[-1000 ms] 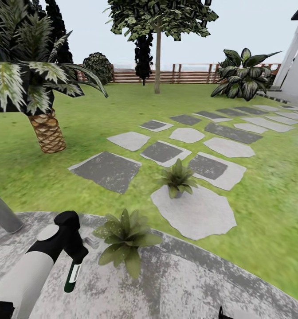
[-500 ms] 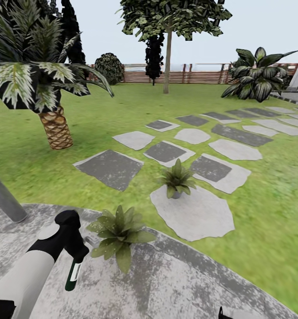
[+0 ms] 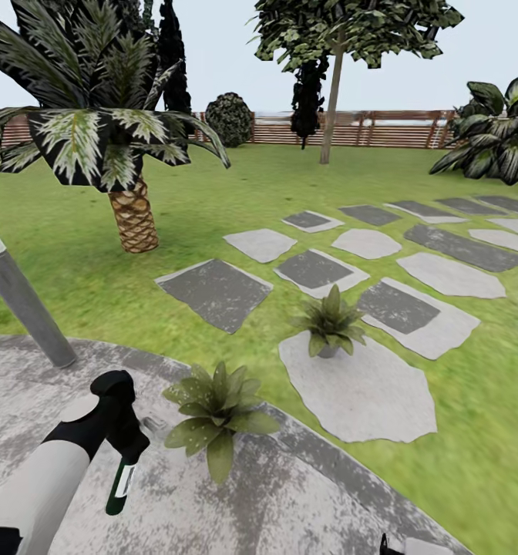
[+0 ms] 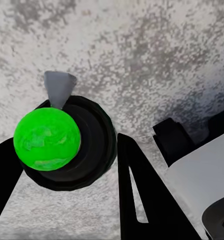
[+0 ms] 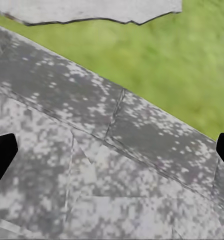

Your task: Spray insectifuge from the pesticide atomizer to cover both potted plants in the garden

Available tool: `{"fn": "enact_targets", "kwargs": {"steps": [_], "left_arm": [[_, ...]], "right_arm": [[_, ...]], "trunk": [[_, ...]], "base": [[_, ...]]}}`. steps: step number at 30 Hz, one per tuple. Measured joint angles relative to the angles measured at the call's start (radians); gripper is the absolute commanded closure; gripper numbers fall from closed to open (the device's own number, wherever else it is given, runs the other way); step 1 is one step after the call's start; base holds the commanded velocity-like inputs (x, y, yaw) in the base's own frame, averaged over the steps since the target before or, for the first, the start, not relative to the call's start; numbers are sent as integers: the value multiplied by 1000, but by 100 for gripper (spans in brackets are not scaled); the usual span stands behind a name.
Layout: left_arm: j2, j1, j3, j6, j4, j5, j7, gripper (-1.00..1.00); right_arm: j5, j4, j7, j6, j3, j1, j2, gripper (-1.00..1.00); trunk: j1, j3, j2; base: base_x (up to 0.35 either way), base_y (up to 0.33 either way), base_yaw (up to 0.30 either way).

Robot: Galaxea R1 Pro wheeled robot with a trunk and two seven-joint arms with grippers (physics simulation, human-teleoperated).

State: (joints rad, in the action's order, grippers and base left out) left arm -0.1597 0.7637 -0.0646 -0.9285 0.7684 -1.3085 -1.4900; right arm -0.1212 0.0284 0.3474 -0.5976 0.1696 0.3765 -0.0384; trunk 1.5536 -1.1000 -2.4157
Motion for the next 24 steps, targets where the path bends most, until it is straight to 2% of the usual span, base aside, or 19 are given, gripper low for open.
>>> {"fn": "enact_targets", "kwargs": {"steps": [5, 9, 13, 16, 18, 19, 22, 24], "left_arm": [[-5, -4, -1, 0, -4, -1, 3, 100], [3, -62, 0, 0, -4, 4, 6, 100], [2, -72, 0, 0, -4, 9, 12, 100], [-3, -74, 2, 1, -4, 11, 77, 100], [-3, -74, 2, 1, -4, 13, 99, 100], [-3, -74, 8, 1, -4, 15, 107, 100], [1, -74, 70, 3, 4, 29, 116, 100], [2, -75, 83, 3, 4, 31, 118, 100]], "right_arm": [[0, 0, 0, 0, 1, 0, -1, -100], [-2, -1, 0, -1, 0, -1, -5, -100], [-2, -1, 0, -1, 0, -1, -9, -100], [-2, -1, 0, 0, 0, -1, -9, -100], [-2, -1, 0, 0, 0, -1, -9, -100], [-2, -1, 0, 0, 0, 0, -9, -100], [-1, 0, 0, -1, 1, -1, -8, -100], [0, 0, 0, -2, 1, 0, -8, -100]], "trunk": [[1, 0, 0], [1, 0, 0], [1, 0, 0], [1, 0, 0], [1, 0, 0], [1, 0, 0], [1, 0, 0], [1, 0, 0]], "base": [[78, -1, 153], [3, 0, 6], [0, 0, 0], [0, 0, 0], [0, 0, 30], [0, 0, 163], [0, -14, 242], [0, -167, 270]]}}
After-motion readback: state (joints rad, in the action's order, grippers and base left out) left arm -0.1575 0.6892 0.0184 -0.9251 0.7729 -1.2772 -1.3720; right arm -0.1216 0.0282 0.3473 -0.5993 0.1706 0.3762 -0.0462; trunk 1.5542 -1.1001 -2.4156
